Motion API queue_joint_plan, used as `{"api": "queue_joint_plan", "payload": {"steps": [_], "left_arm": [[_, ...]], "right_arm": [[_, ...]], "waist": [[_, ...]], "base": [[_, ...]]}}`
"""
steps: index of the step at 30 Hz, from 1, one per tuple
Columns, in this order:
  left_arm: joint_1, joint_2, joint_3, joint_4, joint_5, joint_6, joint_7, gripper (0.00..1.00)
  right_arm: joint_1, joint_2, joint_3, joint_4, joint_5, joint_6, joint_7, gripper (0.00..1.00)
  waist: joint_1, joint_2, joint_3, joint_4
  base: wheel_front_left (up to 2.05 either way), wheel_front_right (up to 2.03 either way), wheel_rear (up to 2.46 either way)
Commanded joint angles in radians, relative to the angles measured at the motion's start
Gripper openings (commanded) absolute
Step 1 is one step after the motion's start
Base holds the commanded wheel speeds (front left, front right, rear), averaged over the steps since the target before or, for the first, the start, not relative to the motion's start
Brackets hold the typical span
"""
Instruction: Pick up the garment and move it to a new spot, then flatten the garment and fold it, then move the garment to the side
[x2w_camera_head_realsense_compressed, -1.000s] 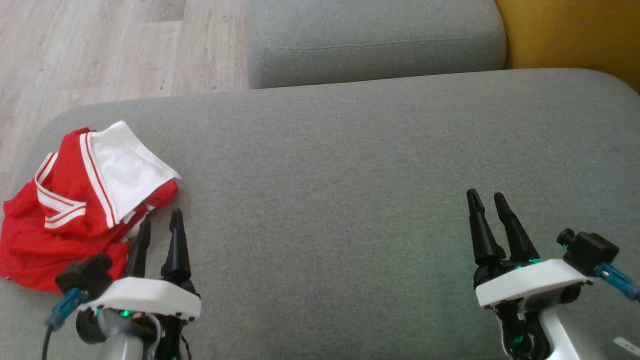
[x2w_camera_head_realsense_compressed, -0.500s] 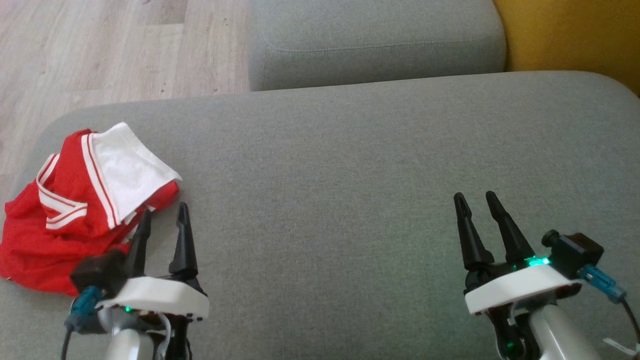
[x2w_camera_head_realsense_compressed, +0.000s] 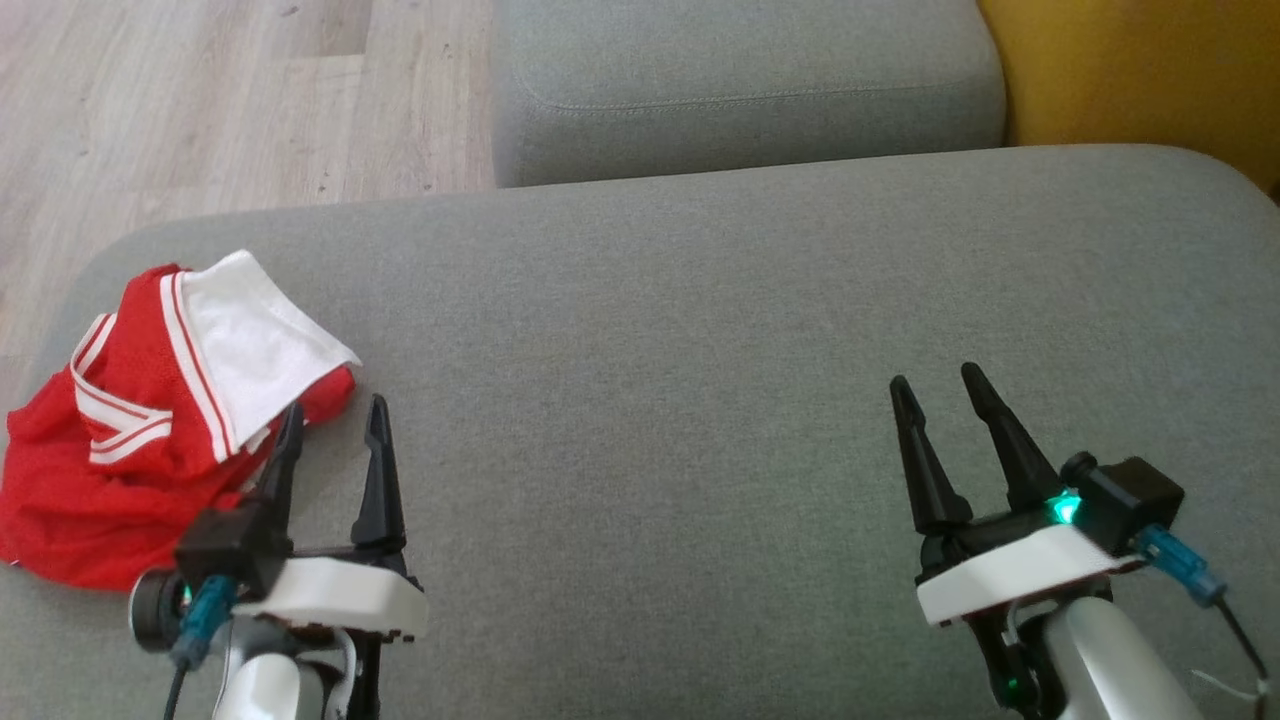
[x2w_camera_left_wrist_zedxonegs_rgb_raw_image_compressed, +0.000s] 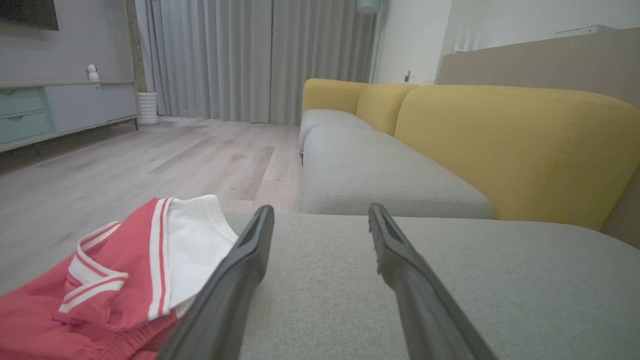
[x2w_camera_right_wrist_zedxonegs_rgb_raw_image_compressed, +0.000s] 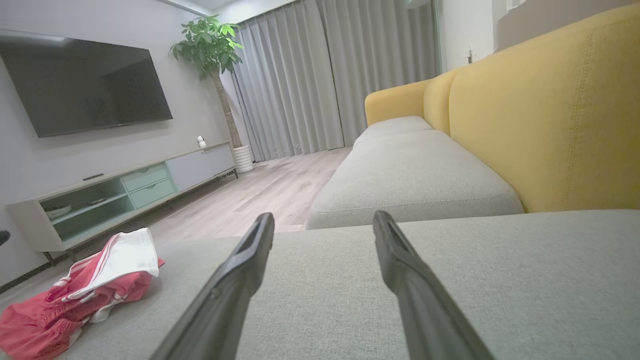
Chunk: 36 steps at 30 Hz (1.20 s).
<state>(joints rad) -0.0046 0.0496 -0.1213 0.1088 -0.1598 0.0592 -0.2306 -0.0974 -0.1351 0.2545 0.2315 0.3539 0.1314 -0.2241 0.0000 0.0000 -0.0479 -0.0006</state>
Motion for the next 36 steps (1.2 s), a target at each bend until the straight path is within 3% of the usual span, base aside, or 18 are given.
{"api": "queue_joint_plan", "payload": {"steps": [1,8,25,36], "left_arm": [[-0.037,0.012,0.021,-0.041,0.027,0.009,-0.012,1.0],[-0.036,0.011,0.019,-0.045,0.102,0.015,-0.031,1.0],[-0.039,0.005,0.026,-0.021,0.089,0.008,-0.031,1.0],[-0.047,0.003,0.032,0.001,0.08,0.003,-0.031,1.0]], "right_arm": [[-0.053,-0.001,0.025,-0.035,-0.024,-0.001,-0.018,1.0],[-0.055,0.004,0.025,-0.032,-0.098,-0.001,-0.038,1.0],[-0.053,0.02,-0.003,-0.022,-0.106,-0.001,-0.038,1.0],[-0.036,0.015,0.029,-0.033,-0.08,-0.001,-0.038,1.0]], "waist": [[0.0,0.0,0.0,0.0],[0.0,0.0,-0.002,-0.004],[0.0,0.0,-0.004,0.0],[0.0,0.0,-0.006,0.129]], "base": [[0.0,0.0,0.0],[0.0,0.0,0.0],[0.0,0.0,0.0],[0.0,0.0,0.0]]}}
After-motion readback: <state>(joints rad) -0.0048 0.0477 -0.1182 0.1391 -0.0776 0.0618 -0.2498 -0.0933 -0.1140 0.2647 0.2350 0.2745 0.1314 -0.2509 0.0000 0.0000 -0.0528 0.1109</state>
